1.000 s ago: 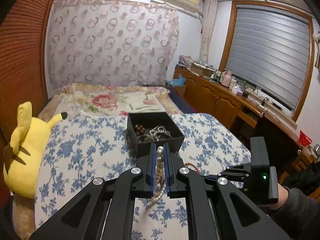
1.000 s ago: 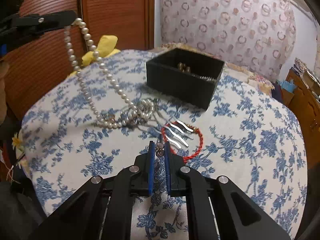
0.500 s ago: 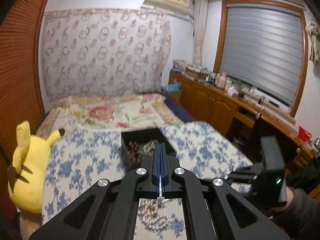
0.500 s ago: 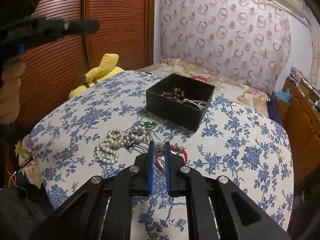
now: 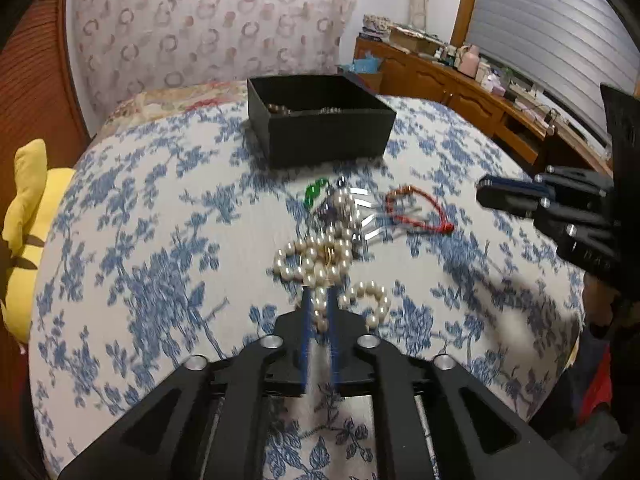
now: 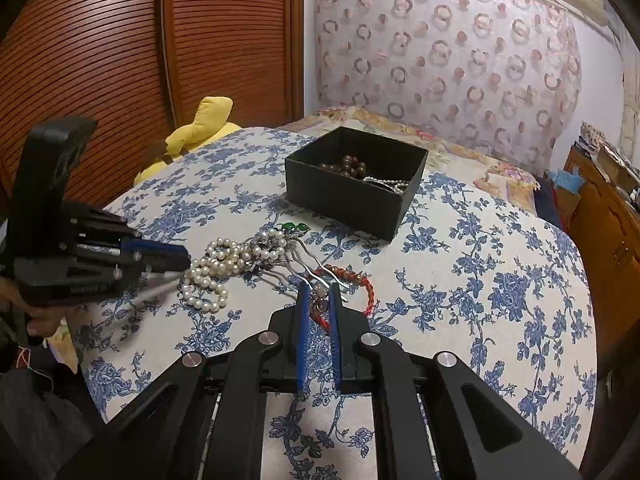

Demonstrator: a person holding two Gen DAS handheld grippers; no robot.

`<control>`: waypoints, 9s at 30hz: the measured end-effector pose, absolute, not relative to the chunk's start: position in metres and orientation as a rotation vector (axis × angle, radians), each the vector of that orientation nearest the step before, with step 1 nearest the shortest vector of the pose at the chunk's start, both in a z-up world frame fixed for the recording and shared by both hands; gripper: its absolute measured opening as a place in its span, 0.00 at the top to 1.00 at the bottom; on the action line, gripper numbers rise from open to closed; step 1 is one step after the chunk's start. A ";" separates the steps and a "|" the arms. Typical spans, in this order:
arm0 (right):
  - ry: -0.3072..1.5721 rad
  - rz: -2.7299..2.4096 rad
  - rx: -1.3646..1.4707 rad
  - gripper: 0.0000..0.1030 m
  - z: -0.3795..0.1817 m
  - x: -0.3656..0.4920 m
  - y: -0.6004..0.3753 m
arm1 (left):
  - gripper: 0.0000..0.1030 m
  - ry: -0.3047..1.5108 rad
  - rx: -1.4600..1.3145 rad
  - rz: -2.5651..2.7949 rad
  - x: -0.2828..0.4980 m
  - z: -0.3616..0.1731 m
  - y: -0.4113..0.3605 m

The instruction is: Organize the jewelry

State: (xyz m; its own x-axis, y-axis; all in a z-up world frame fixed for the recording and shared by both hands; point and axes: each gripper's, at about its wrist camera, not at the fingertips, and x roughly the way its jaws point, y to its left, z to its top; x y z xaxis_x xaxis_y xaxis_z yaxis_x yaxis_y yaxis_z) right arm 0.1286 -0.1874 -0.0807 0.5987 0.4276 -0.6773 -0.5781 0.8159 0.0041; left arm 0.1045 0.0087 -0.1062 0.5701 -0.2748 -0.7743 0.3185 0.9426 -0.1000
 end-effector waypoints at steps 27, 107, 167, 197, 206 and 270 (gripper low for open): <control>0.733 0.597 -0.229 0.90 -0.087 0.127 -0.184 | 0.94 0.884 0.170 -0.343 0.096 -0.116 0.000; 0.701 0.645 -0.178 0.89 -0.066 0.337 -0.149 | 0.94 0.631 0.008 -0.295 0.300 -0.003 0.006; 0.796 0.604 -0.162 0.68 -0.115 0.163 -0.190 | 0.07 0.785 0.149 -0.312 0.122 -0.105 0.018; 0.821 0.579 -0.205 0.66 -0.127 0.128 -0.194 | 0.78 0.899 0.076 -0.388 0.179 -0.118 -0.029; 0.822 0.580 -0.210 0.66 -0.125 0.128 -0.194 | 0.82 0.824 0.006 -0.349 0.166 -0.104 -0.006; 0.731 0.557 -0.204 0.96 -0.079 0.338 -0.163 | 0.82 0.706 -0.007 -0.270 0.253 -0.049 0.008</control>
